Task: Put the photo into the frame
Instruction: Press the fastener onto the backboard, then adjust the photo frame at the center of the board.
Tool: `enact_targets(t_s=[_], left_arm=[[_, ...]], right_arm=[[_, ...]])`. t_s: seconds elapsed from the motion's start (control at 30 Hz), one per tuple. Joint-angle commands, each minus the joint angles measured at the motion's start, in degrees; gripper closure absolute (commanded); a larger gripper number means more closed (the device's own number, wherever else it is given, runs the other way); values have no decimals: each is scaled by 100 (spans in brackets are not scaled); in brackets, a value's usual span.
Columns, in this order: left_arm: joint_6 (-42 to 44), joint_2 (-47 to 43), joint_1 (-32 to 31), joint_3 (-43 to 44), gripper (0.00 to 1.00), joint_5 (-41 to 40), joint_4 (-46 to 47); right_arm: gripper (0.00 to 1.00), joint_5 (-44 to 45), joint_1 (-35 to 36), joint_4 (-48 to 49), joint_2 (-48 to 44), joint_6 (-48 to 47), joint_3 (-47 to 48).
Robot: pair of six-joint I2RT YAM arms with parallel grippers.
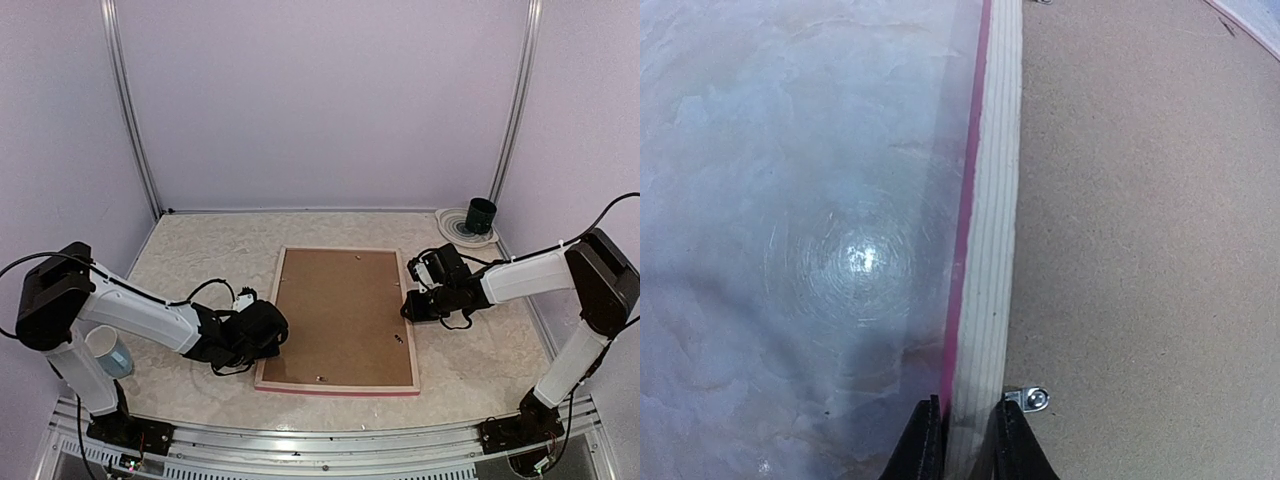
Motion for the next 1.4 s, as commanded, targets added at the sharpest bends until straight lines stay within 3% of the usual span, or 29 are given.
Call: enact_targets(t_s=[0.0,0.33,0.53,0.63,1.1,1.37], left_arm=[[-644,352,158,-388,95,-25,-304],[-252,-778,139,-400,91,-276,-598],[60,-1274,171,-305,81,-483,-712],[227,-1345,203,-336,75,-305,-499],[350,-981,448,-438,67,201,-57],[436,-843,417,-678,60,760,760]], right_arm=[[92,-293,198,-466,145,-574,-238],[91,-298,198,-589,102,-525,-22],[89,-319,198,-708,54,-529,212],[88,-331,198,-767,42,-547,293],[88,-460,198,-806,28,-484,420],[87,-583,231,-713,95,-373,437]])
